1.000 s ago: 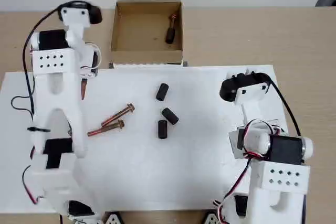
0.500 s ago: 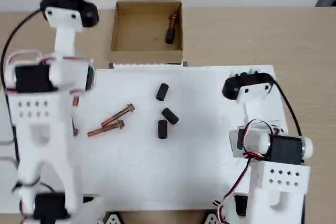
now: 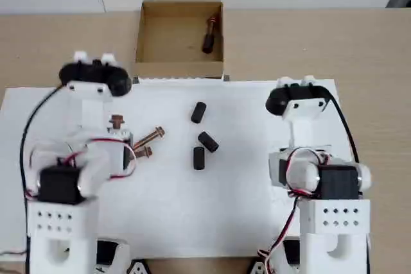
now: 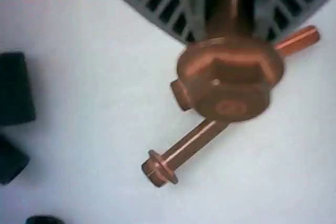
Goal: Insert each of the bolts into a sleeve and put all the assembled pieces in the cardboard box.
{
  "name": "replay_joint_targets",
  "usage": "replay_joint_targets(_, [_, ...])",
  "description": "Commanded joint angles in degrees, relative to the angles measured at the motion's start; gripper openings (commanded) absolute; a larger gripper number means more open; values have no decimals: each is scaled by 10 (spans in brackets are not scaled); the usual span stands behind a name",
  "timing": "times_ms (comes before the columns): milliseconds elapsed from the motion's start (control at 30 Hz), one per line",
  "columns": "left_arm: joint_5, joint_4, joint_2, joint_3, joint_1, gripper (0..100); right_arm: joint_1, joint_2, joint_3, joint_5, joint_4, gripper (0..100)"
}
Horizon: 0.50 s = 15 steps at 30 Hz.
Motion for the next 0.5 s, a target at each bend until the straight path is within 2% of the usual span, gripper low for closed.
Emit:
replay_joint_targets(0, [71, -68, -91, 58, 28, 5, -52, -15, -4, -43, -41, 2])
replay_joint_targets(267, [172, -128, -239, 180, 105, 5, -196, -15, 37, -95, -124, 2])
replay_joint_targets(467, [225, -173, -328, 240, 114, 5, -243, -15, 59, -117, -199, 2])
